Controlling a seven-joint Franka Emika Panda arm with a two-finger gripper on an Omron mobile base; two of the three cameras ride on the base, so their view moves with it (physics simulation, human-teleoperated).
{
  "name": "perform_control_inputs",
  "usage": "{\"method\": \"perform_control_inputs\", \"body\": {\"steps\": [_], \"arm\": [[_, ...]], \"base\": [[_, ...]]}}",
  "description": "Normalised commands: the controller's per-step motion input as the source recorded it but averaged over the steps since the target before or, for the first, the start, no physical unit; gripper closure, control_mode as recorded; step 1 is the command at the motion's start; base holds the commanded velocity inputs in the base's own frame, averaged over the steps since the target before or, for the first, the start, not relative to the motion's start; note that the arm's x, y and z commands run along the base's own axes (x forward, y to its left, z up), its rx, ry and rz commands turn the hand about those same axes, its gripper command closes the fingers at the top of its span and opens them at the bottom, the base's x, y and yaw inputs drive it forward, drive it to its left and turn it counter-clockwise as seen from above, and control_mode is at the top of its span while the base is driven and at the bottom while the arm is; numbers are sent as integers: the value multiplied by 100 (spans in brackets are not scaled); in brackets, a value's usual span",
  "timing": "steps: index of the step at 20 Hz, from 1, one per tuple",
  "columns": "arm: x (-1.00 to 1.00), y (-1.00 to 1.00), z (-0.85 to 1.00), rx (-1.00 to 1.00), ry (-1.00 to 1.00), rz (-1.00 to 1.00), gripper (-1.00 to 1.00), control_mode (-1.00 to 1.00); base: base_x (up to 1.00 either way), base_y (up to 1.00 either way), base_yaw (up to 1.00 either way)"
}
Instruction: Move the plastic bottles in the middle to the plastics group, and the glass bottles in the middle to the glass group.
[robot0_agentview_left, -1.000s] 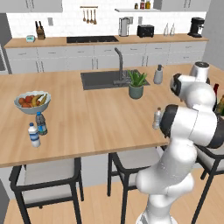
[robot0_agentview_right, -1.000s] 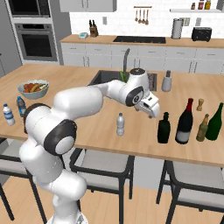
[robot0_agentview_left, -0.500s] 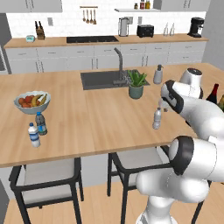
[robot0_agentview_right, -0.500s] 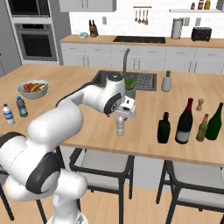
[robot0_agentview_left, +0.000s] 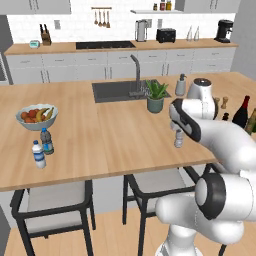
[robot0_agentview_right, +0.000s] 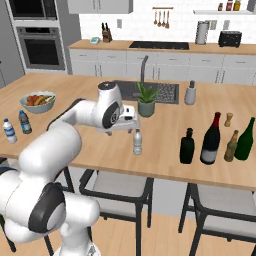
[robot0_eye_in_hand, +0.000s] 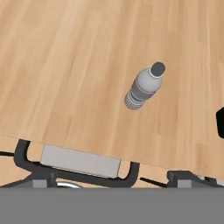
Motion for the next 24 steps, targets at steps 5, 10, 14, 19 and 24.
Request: {"method": "perform_control_inputs", "body": {"steps": [5,10,14,19,24], "arm": [[24,-14,-2,-3,2,-4,-100,-100],[42,-26,-5,13,0,-13,-100,-100],[30,-10,0,5,1,-21,-100,-100],[6,-1,-8,-1,5,-17,-100,-100],[10,-2,-47,0,-6,-10,-100,-100]], "base": [[0,0,0],[0,0,0],[0,0,0],[0,0,0],[0,0,0]]}}
